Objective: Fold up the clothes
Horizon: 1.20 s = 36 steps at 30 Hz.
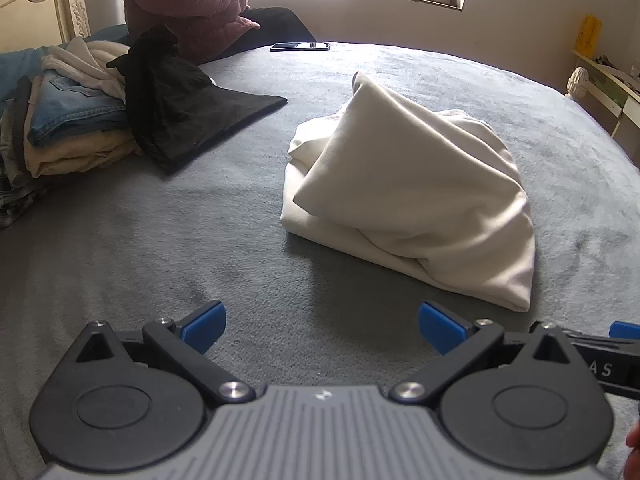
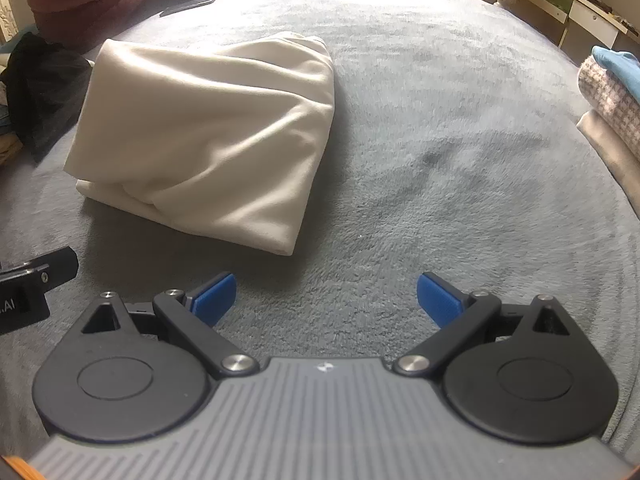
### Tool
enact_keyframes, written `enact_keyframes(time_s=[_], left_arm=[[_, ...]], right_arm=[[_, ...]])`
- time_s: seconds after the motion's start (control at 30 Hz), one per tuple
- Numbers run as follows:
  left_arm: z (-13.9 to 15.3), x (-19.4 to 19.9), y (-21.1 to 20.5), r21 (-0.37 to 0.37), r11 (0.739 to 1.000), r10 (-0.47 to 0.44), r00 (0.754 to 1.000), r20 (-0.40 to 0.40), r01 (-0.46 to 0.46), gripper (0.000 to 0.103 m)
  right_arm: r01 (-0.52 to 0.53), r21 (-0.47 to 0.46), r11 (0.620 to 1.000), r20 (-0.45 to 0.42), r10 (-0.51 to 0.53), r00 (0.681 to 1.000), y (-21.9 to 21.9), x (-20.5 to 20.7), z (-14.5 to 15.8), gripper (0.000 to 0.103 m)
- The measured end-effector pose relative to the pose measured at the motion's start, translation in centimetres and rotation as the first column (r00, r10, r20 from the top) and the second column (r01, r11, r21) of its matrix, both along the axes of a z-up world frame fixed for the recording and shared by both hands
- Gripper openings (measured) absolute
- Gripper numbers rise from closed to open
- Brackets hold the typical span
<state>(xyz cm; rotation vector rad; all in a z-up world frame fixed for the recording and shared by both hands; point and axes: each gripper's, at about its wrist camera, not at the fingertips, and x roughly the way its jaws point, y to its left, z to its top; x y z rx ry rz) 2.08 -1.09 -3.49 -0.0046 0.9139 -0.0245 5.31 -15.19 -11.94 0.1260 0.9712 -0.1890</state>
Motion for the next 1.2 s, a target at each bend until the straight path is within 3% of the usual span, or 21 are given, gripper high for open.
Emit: enact_keyframes(time_s=[0.33, 0.63, 0.8, 0.97, 1.1, 1.2], left_arm=[[-1.2, 1.0, 0.2, -0.028, 1.0, -0.011, 1.0, 0.005, 0.011, 0.103], [-0.9, 2.0, 1.4, -0.09, 0.996, -0.015, 0.99, 0.139, 0.028, 0.103], [-0.3, 3.4, 1.9, -0.097, 0.993, -0.036, 0.969, 0.242, 0.061, 0.103], [0.0, 5.2, 1.7, -0.053, 0.994, -0.071, 0.95, 0.305, 0.091, 0.103], [0.0, 6.5, 1.0, 0.002, 0.991, -0.125, 0.93, 0.345, 0.132, 0.103], [-0.6, 7.3, 0.5, 0.024, 0.987, -0.156, 0.928, 0.338, 0.158, 0.099]], right_arm=[[-0.002, -0.005, 1.0, -0.016, 0.002, 1.0, 0.1, 1.2, -1.2, 0.098], [-0.065, -0.049, 0.997, 0.149, 0.072, 0.986, -0.6, 2.1, 0.0, 0.1], [-0.181, -0.051, 0.982, 0.299, 0.188, 0.935, -0.9, 2.9, 1.9, 0.1], [-0.297, -0.075, 0.952, 0.454, 0.297, 0.84, -0.8, 5.6, 5.2, 0.101], [-0.407, -0.028, 0.913, 0.505, 0.364, 0.783, 0.0, 9.4, 7.1, 0.101], [-0.461, 0.077, 0.884, 0.475, 0.374, 0.797, 0.8, 13.3, 7.2, 0.101]])
